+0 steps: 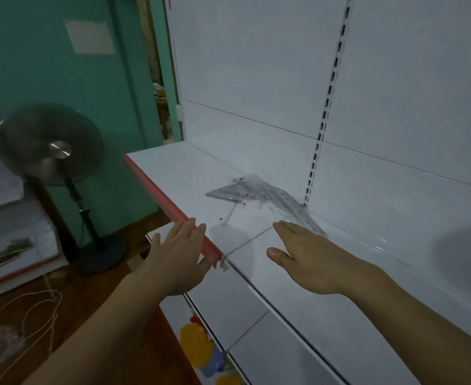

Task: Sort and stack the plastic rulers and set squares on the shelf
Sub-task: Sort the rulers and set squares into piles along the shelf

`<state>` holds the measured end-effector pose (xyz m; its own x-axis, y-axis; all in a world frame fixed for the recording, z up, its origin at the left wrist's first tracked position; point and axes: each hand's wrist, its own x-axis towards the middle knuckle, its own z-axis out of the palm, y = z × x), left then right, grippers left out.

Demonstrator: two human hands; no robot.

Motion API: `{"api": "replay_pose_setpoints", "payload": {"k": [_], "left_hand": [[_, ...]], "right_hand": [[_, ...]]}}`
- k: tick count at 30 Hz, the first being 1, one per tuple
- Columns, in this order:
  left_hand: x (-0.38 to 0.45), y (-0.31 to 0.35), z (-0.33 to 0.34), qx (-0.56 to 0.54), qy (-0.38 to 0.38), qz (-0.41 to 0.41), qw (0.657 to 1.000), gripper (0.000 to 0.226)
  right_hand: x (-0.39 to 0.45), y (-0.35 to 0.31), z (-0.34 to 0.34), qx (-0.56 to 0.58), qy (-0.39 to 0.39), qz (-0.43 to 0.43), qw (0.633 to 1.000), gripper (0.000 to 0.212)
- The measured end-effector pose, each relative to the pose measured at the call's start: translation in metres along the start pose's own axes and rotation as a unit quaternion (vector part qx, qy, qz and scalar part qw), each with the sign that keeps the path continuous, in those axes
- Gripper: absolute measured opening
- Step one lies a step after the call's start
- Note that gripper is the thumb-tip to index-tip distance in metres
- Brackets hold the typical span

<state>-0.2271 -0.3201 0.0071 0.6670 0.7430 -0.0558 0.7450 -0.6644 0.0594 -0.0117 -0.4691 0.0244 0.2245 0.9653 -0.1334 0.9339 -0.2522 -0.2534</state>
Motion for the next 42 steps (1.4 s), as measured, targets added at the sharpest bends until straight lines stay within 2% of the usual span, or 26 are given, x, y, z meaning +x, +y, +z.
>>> {"api": "replay_pose_setpoints", "payload": {"k": [3, 8, 13, 16, 21, 25, 28, 33, 37, 42], "left_hand": [[0.036, -0.022, -0.006, -0.010, 0.006, -0.013, 1.000, 0.073], [0.093, -0.040, -0.007, -0.054, 0.012, -0.004, 0.998, 0.076], [0.164, -0.040, -0.002, -0.053, -0.002, 0.099, 0.994, 0.072], [0.204, -0.033, 0.000, -0.076, 0.017, 0.183, 0.980, 0.070], [0.241, -0.025, 0.006, -0.170, 0.017, 0.326, 0.930, 0.079], [0.262, -0.011, 0.012, -0.182, 0.015, 0.412, 0.893, 0.078], [0.270, 0.002, 0.012, -0.158, -0.004, 0.457, 0.875, 0.082], [0.286, 0.022, 0.016, -0.118, -0.017, 0.518, 0.847, 0.050], [0.292, 0.043, 0.021, -0.092, -0.012, 0.556, 0.826, 0.040], [0.296, 0.062, 0.026, -0.115, 0.002, 0.571, 0.813, 0.035]], "right_hand": [[0.058, 0.018, -0.006, -0.028, 0.028, 0.011, 0.999, 0.062], [0.114, 0.045, -0.001, -0.051, 0.063, 0.105, 0.991, 0.053], [0.130, 0.060, 0.005, -0.069, 0.089, 0.205, 0.972, 0.035], [0.138, 0.065, 0.003, -0.049, 0.115, 0.243, 0.962, 0.021], [0.135, 0.051, -0.004, 0.030, 0.125, 0.317, 0.940, 0.030], [0.128, 0.039, -0.001, 0.085, 0.193, 0.380, 0.901, 0.042], [0.121, 0.029, 0.011, 0.118, 0.271, 0.411, 0.862, 0.037], [0.124, 0.016, 0.032, 0.134, 0.403, 0.417, 0.804, 0.017], [0.124, 0.012, 0.042, 0.149, 0.463, 0.395, 0.780, 0.027], [0.117, 0.019, 0.044, 0.170, 0.505, 0.424, 0.732, 0.030]]}}
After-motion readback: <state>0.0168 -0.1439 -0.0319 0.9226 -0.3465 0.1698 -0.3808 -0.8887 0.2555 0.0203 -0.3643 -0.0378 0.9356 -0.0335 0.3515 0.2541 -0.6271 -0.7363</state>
